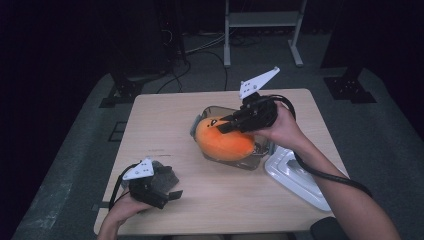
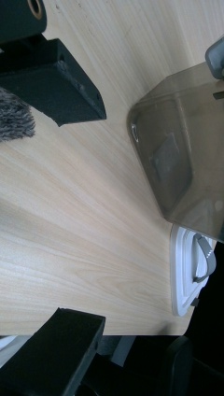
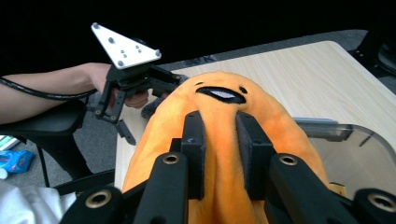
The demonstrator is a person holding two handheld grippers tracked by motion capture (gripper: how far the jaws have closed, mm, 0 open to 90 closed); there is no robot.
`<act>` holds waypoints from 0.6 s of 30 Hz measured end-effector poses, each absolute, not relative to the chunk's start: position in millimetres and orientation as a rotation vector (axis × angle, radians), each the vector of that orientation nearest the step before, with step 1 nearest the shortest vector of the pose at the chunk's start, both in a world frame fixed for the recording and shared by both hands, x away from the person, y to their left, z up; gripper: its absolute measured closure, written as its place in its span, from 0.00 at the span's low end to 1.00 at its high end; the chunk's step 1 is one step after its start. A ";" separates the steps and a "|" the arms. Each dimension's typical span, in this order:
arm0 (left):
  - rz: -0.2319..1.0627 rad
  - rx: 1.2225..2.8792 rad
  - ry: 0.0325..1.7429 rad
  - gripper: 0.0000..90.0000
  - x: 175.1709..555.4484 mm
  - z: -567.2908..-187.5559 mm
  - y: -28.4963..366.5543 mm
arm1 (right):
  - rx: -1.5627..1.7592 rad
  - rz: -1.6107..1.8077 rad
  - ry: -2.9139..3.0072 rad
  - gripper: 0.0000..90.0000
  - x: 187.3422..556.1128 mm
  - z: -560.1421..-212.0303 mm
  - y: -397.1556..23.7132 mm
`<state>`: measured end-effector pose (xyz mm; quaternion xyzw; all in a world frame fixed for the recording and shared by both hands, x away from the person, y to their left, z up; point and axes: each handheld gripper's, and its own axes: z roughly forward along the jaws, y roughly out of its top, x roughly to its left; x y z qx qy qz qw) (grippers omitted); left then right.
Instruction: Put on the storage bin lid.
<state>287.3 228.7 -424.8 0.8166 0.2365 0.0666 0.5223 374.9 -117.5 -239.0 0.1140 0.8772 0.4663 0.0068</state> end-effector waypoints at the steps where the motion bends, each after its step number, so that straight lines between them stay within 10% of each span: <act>1: 0.159 1.956 0.566 0.03 287.3 -424.9 228.6 | 0.359 1.457 2.741 0.83 376.1 -238.3 -117.8; 18: 0.153 1.958 0.555 0.03 286.9 -425.3 226.8 | 0.422 1.446 2.712 0.83 400.9 -232.4 -120.2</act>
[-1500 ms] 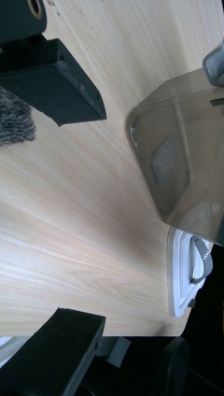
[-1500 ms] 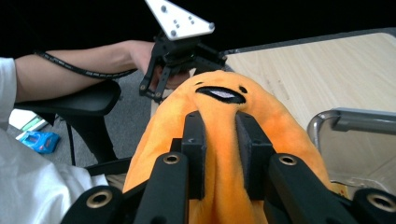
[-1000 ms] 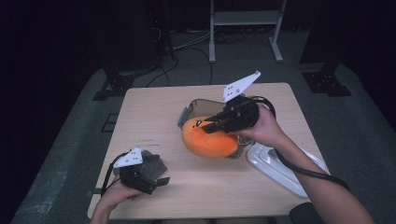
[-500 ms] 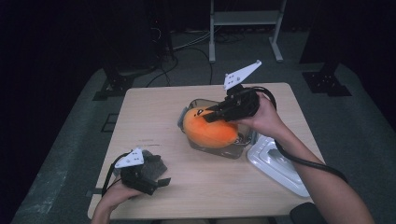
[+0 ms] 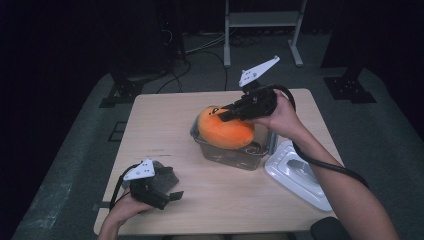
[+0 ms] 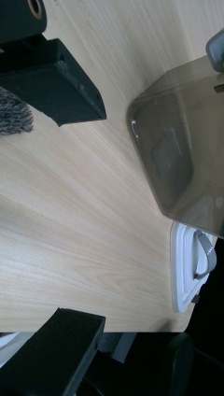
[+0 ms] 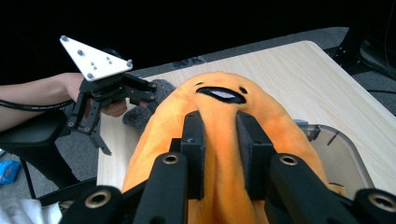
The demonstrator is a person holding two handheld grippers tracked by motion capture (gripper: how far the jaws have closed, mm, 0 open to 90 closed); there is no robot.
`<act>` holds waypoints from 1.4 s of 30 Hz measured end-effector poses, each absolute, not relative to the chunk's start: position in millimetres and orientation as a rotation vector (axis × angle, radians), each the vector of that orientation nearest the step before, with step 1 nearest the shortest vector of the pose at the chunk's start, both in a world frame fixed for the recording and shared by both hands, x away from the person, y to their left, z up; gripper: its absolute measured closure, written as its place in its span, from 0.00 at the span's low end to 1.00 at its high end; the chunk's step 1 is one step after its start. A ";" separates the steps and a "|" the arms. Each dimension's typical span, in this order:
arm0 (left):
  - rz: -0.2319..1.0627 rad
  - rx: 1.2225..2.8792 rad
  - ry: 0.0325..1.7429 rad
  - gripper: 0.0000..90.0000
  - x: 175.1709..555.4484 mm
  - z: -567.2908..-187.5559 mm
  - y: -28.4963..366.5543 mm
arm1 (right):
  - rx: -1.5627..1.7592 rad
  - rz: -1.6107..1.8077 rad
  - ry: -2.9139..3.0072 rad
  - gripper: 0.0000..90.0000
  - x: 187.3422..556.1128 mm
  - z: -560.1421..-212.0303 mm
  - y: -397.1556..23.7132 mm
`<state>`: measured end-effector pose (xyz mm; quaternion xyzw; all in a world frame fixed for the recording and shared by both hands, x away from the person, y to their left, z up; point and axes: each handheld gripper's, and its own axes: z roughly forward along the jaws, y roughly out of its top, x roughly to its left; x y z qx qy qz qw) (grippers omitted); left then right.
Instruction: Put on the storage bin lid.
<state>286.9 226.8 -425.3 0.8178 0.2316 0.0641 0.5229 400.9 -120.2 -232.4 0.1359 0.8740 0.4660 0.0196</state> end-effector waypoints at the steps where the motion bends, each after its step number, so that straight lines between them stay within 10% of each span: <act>1: 0.153 1.958 0.553 0.03 286.9 -425.3 226.7 | 0.425 1.443 2.714 0.83 402.3 -232.3 -120.3; 42: 0.149 1.964 0.544 0.03 286.5 -425.7 227.2 | 0.584 1.385 2.721 0.82 457.4 -260.9 -121.3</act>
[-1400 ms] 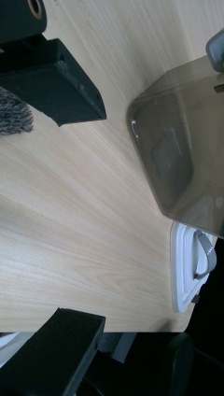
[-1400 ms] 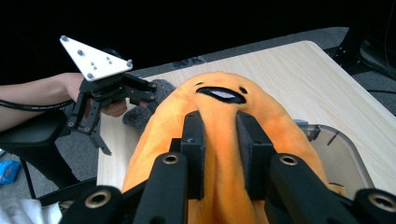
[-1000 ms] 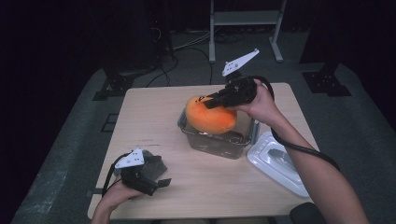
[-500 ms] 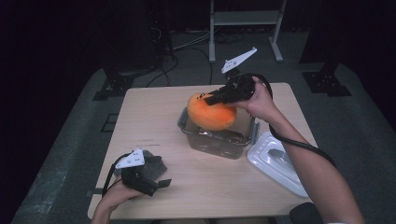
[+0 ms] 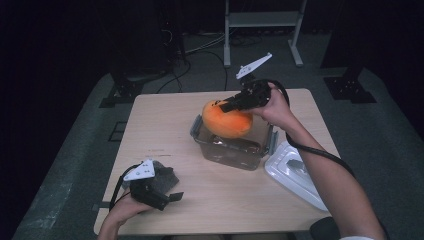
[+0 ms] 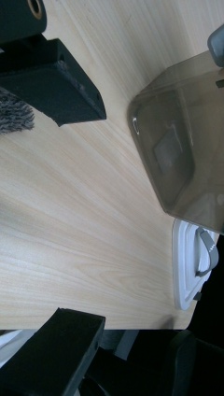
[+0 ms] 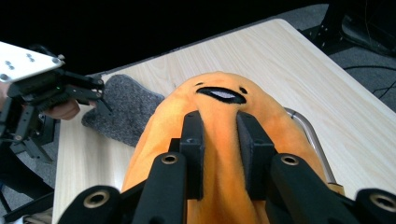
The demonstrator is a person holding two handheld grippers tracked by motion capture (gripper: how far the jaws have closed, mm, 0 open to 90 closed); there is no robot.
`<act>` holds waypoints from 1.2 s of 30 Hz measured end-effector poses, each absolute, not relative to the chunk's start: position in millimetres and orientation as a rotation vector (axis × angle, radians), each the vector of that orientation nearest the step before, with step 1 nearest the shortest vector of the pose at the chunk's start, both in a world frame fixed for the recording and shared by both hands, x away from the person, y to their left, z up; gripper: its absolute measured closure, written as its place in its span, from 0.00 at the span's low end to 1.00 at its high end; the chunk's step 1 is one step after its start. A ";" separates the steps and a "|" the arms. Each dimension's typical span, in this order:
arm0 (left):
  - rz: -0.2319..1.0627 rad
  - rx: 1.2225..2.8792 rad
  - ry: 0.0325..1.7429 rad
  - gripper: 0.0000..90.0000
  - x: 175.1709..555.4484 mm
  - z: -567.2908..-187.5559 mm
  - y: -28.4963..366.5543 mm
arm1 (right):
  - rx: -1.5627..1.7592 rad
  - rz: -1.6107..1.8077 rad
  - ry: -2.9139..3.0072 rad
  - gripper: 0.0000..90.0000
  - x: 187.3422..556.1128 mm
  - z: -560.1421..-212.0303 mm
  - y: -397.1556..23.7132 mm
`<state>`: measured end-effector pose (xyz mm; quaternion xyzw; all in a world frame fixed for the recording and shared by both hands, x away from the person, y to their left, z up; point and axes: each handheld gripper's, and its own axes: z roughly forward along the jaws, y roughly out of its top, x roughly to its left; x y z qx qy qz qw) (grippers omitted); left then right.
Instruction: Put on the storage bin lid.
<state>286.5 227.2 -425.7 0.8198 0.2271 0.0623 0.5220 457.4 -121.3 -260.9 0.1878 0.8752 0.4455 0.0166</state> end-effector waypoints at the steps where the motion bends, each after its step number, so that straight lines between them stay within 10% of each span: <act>1: 0.148 1.963 0.545 0.03 286.4 -425.7 227.3 | 0.587 1.382 2.723 0.82 458.8 -263.4 -121.3; 36: 0.136 1.977 0.543 0.03 285.6 -427.3 225.2 | 0.679 1.312 2.792 0.82 477.0 -323.3 -123.1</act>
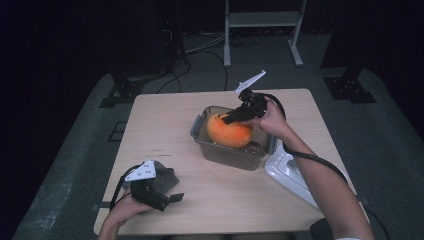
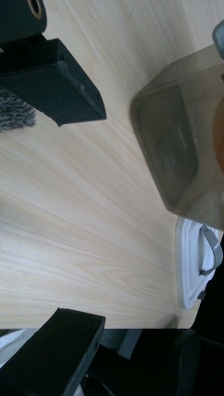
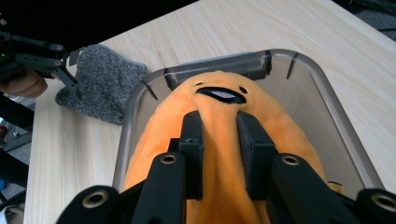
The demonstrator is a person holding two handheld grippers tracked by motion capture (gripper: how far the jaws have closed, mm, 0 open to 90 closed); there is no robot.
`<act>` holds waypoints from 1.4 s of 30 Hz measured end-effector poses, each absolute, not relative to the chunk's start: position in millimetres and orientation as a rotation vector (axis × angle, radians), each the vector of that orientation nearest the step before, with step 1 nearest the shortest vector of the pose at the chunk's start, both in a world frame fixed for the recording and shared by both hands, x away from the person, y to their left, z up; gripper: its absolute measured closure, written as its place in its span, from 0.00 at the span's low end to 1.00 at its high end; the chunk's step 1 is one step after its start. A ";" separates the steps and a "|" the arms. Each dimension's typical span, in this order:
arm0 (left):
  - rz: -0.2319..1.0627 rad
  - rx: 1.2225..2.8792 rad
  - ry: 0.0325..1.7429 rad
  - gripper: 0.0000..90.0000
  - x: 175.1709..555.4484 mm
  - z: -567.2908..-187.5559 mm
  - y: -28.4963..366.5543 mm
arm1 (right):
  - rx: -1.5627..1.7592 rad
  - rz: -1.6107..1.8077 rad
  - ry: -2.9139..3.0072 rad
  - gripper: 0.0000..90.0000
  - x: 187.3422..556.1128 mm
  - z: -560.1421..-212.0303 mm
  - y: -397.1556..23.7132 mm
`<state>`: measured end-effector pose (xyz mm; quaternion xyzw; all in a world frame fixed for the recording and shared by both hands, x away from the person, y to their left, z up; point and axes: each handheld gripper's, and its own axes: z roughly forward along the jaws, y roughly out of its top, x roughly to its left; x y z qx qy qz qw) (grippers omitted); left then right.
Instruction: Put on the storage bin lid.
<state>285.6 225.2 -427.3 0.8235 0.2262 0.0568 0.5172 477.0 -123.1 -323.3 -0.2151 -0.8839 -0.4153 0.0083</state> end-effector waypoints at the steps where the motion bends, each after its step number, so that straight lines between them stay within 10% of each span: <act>1: 0.136 1.977 0.542 0.03 285.7 -427.3 225.3 | -0.681 -1.293 -2.758 0.82 476.9 -324.3 -122.5; 42: 0.142 1.972 0.546 0.03 285.8 -425.8 227.3 | -0.733 -1.183 -2.722 0.79 485.2 -355.6 -114.2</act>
